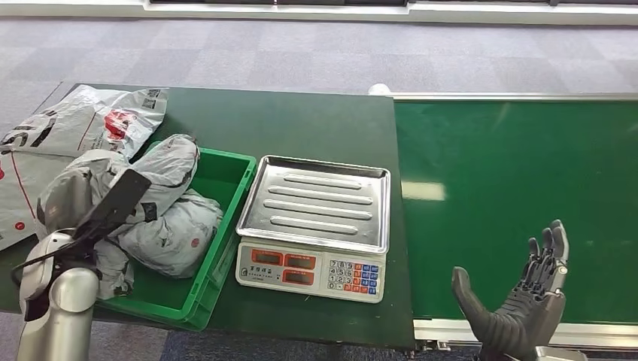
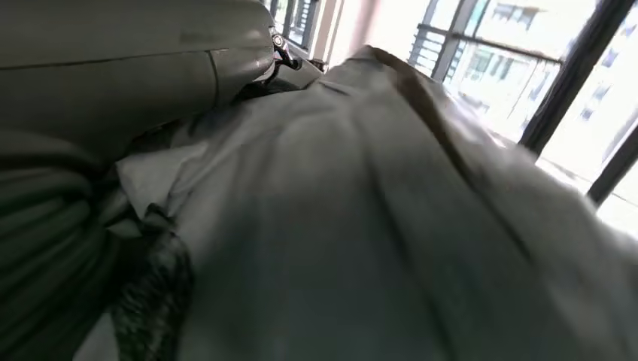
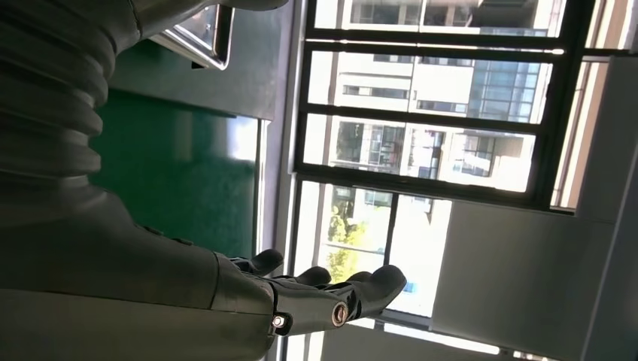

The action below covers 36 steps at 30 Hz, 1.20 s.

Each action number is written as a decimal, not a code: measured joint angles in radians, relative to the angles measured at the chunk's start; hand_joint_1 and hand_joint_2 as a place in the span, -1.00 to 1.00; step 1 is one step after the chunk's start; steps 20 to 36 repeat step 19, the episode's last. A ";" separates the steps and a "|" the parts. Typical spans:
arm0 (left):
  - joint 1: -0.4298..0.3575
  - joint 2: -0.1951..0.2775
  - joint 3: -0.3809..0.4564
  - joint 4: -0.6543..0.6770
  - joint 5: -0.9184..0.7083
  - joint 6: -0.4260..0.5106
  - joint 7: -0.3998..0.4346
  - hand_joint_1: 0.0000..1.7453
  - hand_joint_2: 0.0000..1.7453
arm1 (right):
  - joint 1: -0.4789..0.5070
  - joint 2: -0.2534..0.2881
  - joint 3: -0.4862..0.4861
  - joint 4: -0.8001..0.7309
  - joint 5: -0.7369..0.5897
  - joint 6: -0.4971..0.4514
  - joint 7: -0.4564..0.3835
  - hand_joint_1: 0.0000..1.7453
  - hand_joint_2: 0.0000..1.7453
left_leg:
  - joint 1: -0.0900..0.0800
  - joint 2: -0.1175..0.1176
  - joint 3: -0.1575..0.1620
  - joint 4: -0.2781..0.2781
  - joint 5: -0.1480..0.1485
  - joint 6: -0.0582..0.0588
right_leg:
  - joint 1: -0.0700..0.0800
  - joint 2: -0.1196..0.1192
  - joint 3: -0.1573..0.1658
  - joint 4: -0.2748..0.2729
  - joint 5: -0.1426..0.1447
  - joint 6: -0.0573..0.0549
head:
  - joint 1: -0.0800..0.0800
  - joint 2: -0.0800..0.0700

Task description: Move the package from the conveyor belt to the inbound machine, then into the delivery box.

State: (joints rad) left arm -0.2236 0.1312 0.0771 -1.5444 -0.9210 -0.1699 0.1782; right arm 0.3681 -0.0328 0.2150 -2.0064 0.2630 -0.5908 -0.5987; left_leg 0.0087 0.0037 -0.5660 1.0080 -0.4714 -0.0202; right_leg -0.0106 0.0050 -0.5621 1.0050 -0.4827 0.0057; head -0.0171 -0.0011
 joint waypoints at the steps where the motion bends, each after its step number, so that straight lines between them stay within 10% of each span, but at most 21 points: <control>1: 0.007 0.015 0.001 0.046 -0.019 -0.039 -0.025 1.00 1.00 | -0.004 0.000 -0.003 0.000 -0.001 -0.002 0.001 -1.00 1.00 | 0.000 0.000 0.001 0.000 0.000 0.000 | 0.000 0.000 0.000 0.000 0.000 0.000 | 0.000 0.000; 8: -0.013 0.074 -0.006 0.256 0.098 -0.206 -0.190 0.95 1.00 | -0.004 -0.017 -0.012 0.000 -0.051 -0.060 -0.011 -1.00 1.00 | 0.000 -0.002 0.005 -0.001 0.000 0.000 | 0.000 -0.002 0.006 0.000 -0.001 -0.001 | 0.000 0.000; 12: -0.025 0.076 -0.029 0.280 0.170 -0.205 -0.187 -1.00 1.00 | 0.000 -0.034 -0.012 0.001 -0.068 -0.073 -0.021 -1.00 1.00 | 0.000 -0.003 0.007 -0.001 0.000 0.000 | -0.001 -0.004 0.008 0.000 -0.002 0.000 | 0.000 0.000; 19: 0.014 0.036 -0.030 0.216 0.382 0.094 -0.222 -1.00 1.00 | 0.017 -0.038 -0.012 0.001 -0.049 -0.051 -0.022 -1.00 1.00 | 0.000 -0.003 0.005 0.000 0.000 0.000 | 0.000 -0.004 0.007 0.000 0.000 0.000 | 0.000 0.000; 36: 0.014 0.036 -0.030 0.216 0.382 0.094 -0.222 -1.00 1.00 | 0.017 -0.038 -0.012 0.001 -0.049 -0.051 -0.022 -1.00 1.00 | 0.000 -0.003 0.005 0.000 0.000 0.000 | 0.000 -0.004 0.007 0.000 0.000 0.000 | 0.000 0.000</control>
